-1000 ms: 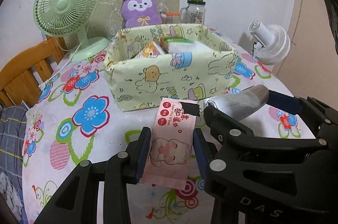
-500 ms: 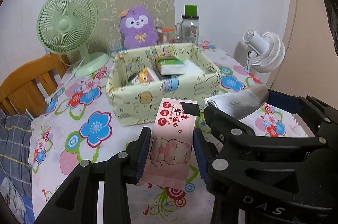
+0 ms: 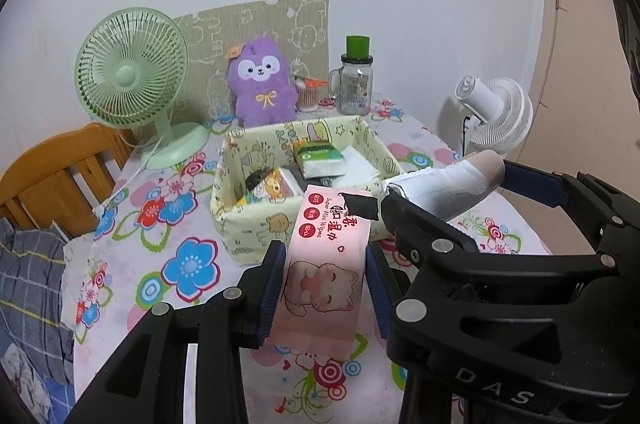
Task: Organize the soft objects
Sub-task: 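Lift the pink packet and white roll up over the box with both tools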
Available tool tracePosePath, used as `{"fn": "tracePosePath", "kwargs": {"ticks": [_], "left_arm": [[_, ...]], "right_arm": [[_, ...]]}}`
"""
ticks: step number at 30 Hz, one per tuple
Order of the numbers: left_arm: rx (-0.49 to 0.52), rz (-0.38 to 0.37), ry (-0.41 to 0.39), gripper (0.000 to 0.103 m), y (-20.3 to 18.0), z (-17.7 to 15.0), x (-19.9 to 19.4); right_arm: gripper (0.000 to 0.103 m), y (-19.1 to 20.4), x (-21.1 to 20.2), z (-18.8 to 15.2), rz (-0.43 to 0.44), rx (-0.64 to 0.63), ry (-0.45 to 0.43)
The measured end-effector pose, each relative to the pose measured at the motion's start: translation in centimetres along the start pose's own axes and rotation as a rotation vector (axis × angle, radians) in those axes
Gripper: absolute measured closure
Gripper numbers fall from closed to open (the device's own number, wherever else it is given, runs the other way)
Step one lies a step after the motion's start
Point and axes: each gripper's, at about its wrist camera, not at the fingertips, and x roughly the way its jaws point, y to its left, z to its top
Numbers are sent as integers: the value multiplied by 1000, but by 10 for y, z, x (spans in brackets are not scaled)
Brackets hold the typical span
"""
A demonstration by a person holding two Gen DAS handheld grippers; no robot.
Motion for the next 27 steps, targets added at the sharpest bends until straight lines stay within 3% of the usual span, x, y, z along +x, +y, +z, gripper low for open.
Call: {"fn": "tracePosePath", "kwargs": {"ticks": [27], "left_arm": [[32, 15, -60, 61, 6, 63, 9]], "right_arm": [[11, -5, 10, 60, 4, -19, -84]]}}
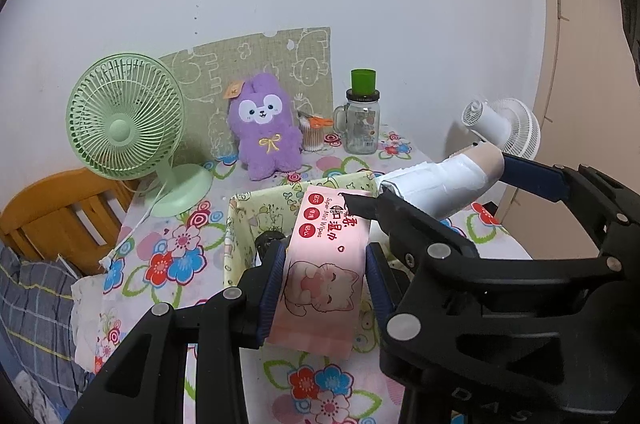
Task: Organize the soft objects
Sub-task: 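Lift the pink packet and white roll up over the box with both tools, then lower the pink packet and white roll into the box and open both tools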
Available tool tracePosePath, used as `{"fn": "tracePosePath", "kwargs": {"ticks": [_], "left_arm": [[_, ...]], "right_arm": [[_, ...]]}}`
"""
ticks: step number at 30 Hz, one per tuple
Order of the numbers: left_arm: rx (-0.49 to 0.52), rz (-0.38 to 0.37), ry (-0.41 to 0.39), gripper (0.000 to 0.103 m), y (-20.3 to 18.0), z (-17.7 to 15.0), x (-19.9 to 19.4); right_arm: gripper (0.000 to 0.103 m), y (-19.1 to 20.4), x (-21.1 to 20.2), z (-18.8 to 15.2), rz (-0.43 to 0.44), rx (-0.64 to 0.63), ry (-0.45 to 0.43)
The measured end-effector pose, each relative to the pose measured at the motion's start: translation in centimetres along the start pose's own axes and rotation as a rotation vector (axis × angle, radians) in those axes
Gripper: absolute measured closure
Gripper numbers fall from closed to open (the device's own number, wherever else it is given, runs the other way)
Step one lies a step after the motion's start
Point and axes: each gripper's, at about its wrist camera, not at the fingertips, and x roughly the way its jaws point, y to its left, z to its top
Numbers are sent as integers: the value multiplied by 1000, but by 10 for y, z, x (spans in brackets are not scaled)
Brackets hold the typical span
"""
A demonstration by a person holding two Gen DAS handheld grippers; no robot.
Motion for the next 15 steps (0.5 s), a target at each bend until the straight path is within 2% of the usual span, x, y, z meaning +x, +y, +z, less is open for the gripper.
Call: {"fn": "tracePosePath", "kwargs": {"ticks": [15], "left_arm": [[10, -9, 15, 61, 3, 17, 31]], "right_arm": [[11, -7, 27, 13, -7, 19, 13]]}}
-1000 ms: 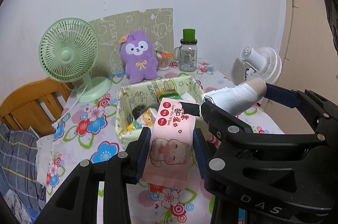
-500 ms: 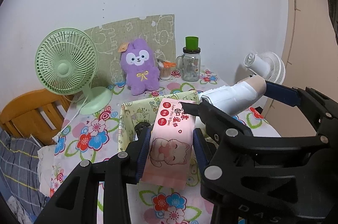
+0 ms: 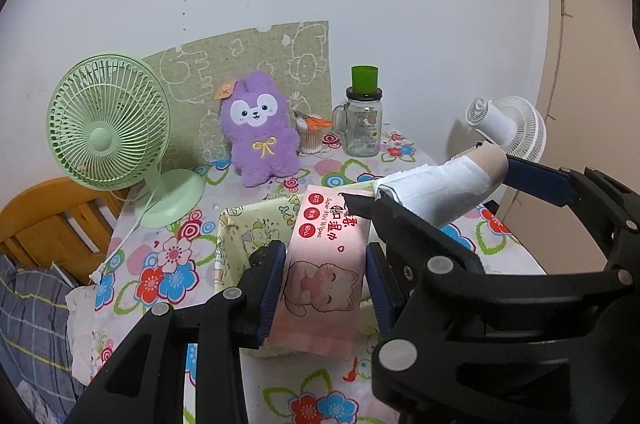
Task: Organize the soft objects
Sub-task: 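Lower the pink packet and white roll into the box and open both tools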
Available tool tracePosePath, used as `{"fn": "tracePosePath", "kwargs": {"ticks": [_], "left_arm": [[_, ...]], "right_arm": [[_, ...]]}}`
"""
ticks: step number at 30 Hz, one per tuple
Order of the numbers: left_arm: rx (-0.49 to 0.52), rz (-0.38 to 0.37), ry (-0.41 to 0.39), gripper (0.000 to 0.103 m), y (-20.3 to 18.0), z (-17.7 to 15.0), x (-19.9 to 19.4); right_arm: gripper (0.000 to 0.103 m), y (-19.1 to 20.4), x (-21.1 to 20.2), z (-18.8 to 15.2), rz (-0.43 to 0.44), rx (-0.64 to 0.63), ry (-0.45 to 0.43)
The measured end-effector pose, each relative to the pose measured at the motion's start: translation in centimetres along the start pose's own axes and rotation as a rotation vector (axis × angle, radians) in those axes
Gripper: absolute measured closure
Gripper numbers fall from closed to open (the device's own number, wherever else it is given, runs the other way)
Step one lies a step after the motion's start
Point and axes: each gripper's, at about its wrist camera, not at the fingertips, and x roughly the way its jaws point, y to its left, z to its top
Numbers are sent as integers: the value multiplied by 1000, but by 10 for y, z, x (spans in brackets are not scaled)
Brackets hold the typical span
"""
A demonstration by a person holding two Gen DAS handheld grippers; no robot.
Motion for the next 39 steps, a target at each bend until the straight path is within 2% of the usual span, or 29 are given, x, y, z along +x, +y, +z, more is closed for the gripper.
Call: {"fn": "tracePosePath", "kwargs": {"ticks": [20, 21, 25, 27, 33, 39], "left_arm": [[-65, -9, 87, 58, 18, 9, 78], [-69, -8, 87, 56, 19, 8, 82], [-82, -11, 100, 38, 23, 6, 93], [-87, -7, 110, 34, 26, 4, 97], [-78, 14, 121, 14, 32, -1, 96], [-59, 41, 131, 12, 39, -6, 95]], "right_arm": [[11, -12, 75, 4, -6, 23, 111], [11, -13, 79, 3, -6, 24, 115], [11, -13, 93, 1, -4, 29, 139], [11, -11, 97, 1, -1, 22, 143], [11, 2, 106, 0, 36, -1, 145], [10, 14, 118, -2, 56, -21, 152]]}}
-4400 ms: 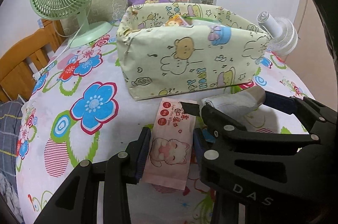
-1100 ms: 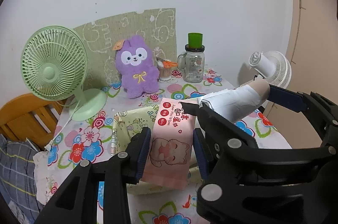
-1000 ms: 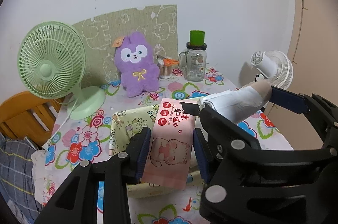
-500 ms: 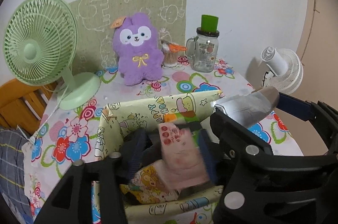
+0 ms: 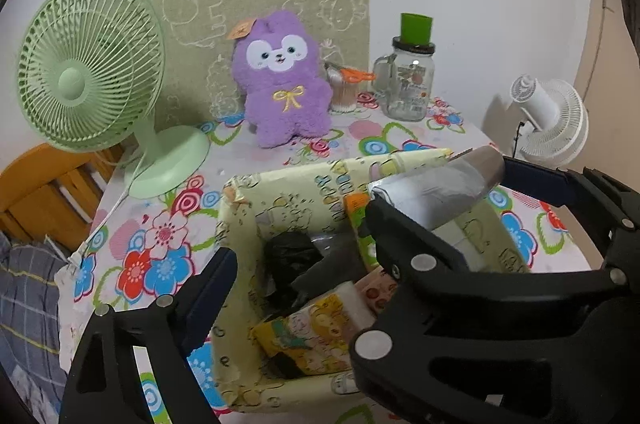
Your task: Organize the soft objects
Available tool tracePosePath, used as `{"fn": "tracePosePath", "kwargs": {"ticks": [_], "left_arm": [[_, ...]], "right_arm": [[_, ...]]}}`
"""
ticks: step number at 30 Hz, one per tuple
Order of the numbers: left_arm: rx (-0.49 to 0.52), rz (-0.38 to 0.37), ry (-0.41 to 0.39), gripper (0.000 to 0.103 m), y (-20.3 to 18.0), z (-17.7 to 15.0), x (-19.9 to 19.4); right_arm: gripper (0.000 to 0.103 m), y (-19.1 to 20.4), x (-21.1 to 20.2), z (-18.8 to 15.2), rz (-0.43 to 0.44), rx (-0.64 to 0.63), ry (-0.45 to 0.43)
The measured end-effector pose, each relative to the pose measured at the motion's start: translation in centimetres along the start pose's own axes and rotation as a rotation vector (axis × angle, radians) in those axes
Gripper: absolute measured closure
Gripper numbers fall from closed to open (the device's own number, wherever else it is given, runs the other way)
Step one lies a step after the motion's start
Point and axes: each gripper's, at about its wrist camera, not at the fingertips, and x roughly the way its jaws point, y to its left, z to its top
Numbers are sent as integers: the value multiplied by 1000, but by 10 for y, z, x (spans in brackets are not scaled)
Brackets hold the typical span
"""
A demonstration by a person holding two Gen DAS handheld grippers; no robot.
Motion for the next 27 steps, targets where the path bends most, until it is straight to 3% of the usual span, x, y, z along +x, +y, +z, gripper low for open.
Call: {"fn": "tracePosePath", "kwargs": {"ticks": [4, 6, 27], "left_arm": [[-15, 8, 15, 12, 7, -2, 2], [-18, 9, 19, 12, 9, -3, 2], [6, 4, -8, 12, -9, -21, -37]], "right_arm": [[7, 5, 3, -1, 6, 0, -1], [0, 6, 3, -2, 8, 7, -1], [0, -2, -45, -22, -26, 33, -16]]}}
